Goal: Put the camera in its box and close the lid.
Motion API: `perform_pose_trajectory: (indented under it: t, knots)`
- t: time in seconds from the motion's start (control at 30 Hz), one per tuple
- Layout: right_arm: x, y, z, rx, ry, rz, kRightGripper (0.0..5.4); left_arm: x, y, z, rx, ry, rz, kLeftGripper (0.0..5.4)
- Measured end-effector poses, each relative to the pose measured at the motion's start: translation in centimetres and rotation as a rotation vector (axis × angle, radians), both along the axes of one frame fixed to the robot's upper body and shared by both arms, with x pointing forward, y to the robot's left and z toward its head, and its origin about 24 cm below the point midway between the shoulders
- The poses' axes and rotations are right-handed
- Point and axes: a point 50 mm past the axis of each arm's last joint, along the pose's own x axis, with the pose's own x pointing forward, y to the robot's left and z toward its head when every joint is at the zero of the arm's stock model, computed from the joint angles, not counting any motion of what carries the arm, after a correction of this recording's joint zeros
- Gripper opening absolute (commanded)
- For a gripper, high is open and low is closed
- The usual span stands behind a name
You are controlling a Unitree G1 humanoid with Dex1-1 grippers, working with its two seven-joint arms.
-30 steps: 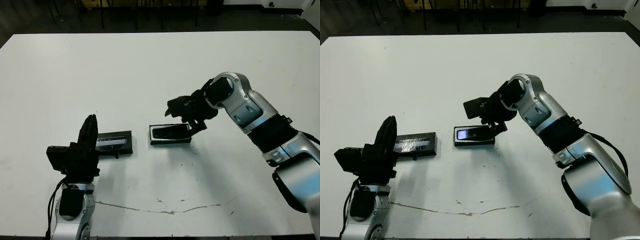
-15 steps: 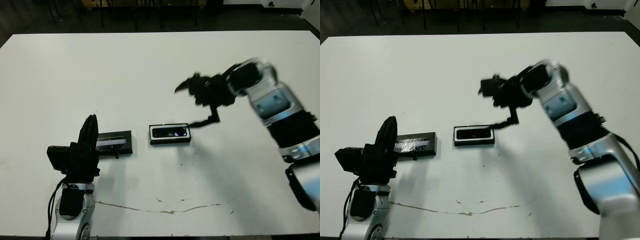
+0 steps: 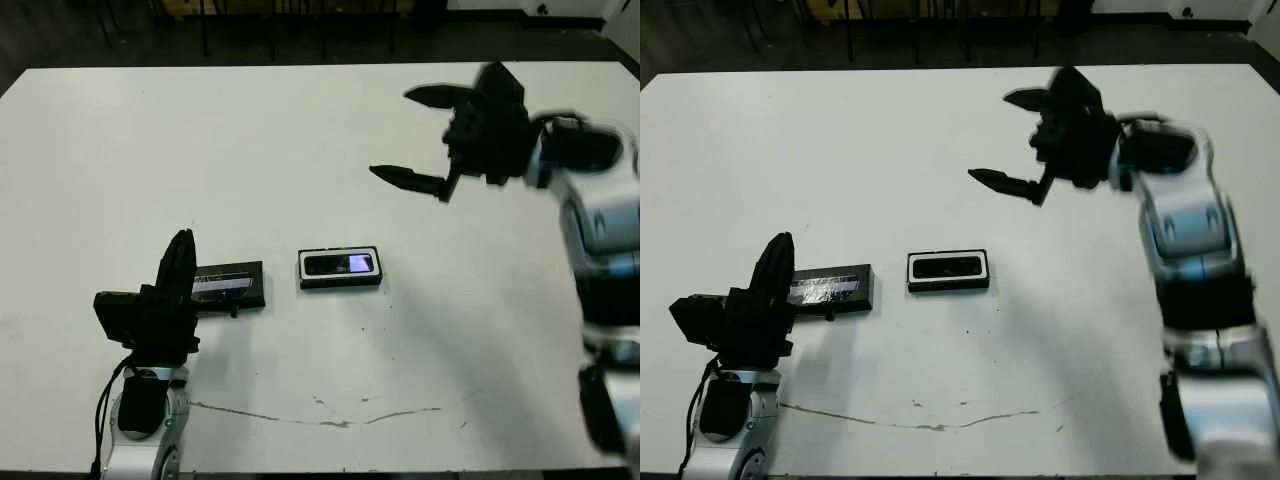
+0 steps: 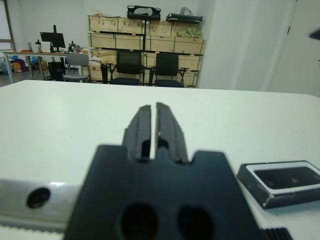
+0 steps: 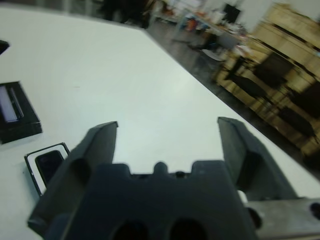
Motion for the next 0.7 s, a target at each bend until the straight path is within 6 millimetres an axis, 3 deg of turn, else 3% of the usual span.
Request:
perform_pose_trajectory:
  t: [0.2, 0.37, 0.53, 0.7]
  knots:
    - [-3.8, -2.1, -3.6, 0.123, 0.041, -0.12, 2.93, 0.3, 2.6, 1.4, 0.103, -0.038, -0.072, 0.0]
    - [-5.6, -3.3, -5.1, 0.167, 0.071, -0.144, 2.04, 1.1, 5.7, 4.9, 0.311, -0.063, -0.249, 0.0]
    - [-5.7, -4.3, -5.1, 0.225, 0.114, -0.162, 1.11, 2.4, 7.6, 8.4, 0.422, -0.025, -0.399, 0.63]
    - [-5.2, -4.6, -4.9, 0.258, 0.153, -0.189, 0.18, 5.1, 9.4, 10.6, 0.465, 0.173, -0.706, 1.53]
